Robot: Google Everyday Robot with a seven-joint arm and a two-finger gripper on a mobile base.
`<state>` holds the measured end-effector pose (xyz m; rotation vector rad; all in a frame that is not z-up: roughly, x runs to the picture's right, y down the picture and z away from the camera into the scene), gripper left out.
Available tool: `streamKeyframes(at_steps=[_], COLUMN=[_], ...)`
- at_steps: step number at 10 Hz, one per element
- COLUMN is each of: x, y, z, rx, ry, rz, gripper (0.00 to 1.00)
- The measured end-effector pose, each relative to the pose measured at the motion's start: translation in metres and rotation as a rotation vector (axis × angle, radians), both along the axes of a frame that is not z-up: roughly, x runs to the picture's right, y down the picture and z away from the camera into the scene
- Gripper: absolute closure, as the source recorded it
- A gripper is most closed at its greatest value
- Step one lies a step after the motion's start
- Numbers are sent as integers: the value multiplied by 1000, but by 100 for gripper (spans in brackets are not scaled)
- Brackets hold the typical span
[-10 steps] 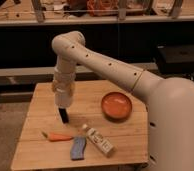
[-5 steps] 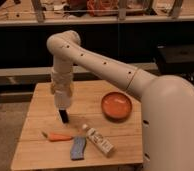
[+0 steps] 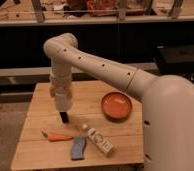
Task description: Place the ceramic cup over the eraser
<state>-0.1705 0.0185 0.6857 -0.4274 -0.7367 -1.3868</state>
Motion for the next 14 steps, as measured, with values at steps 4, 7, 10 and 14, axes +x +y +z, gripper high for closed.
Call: streamKeyframes(at_steps=[4, 7, 10, 14], x=[-4, -4, -7, -11], y=[7, 7, 8, 9], z=[4, 6, 7, 10], rx=[-3, 1, 7, 2], ry=[11, 10, 4, 6], rz=[-37, -33, -40, -40], gripper=[98, 98, 98, 64])
